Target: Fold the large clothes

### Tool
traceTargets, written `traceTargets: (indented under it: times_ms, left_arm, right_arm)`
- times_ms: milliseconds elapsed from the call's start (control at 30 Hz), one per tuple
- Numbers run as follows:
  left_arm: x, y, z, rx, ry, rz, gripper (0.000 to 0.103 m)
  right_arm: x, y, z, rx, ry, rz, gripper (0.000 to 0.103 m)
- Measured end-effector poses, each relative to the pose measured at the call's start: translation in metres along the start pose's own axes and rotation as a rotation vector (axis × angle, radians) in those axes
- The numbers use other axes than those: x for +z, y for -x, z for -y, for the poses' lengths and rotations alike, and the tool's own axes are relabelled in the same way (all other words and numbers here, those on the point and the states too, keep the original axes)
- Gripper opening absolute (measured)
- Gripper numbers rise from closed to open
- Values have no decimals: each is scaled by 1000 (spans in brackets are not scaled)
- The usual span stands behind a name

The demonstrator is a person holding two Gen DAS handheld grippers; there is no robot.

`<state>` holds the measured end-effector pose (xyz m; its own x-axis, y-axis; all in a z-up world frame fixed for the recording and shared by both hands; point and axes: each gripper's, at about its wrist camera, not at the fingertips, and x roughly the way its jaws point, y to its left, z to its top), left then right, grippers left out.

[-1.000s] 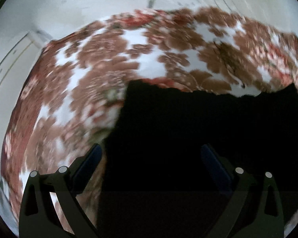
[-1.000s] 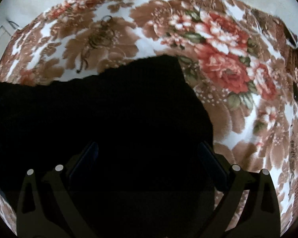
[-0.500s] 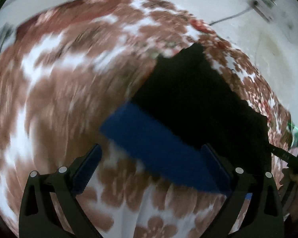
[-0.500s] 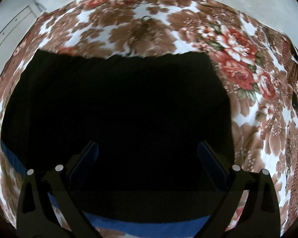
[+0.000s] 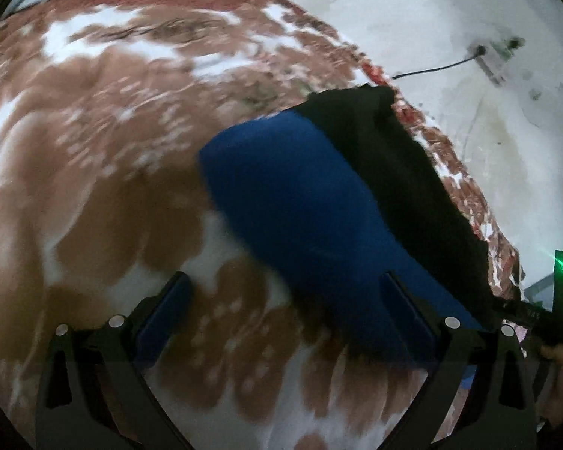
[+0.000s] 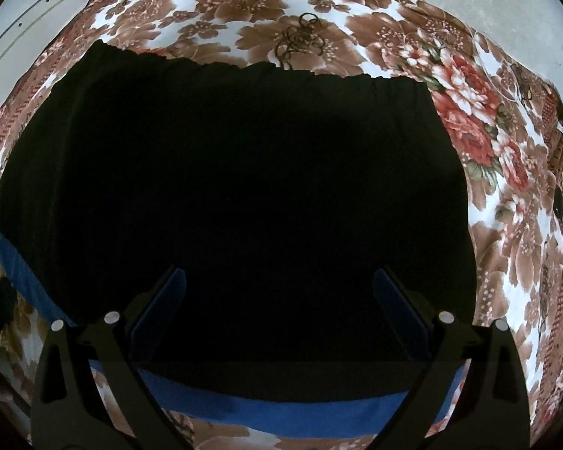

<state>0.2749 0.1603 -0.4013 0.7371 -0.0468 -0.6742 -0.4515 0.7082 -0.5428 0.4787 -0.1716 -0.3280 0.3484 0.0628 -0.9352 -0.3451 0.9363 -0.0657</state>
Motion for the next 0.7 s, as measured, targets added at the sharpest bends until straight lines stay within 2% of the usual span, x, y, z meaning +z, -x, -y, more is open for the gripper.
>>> traceTargets:
  times_ms: [133, 300, 433, 533, 567, 633, 700]
  left_arm:
    - [21, -19, 9, -53, -1, 28, 98]
    - [41, -41, 16, -153, 51, 39, 97]
    - [48, -45, 42, -198, -18, 39, 97]
    - [55, -43, 41, -204, 40, 54, 95]
    - [56, -45, 36, -200, 80, 47, 91]
    - [56, -51, 32, -142, 81, 14, 51]
    - [54, -56, 28, -156, 84, -9, 39]
  right_arm:
    - [-1, -2, 1, 5, -22, -6, 98]
    - [-4, -6, 1, 2, -42, -11, 98]
    - [-5, -12, 0, -11, -74, -12, 98]
    - [-5, -13, -2, -27, -95, -11, 98]
    - [-5, -14, -3, -32, -98, -11, 98]
    - [-5, -16, -5, -45, -99, -13, 98]
    - [-5, -17, -6, -56, -106, -11, 98]
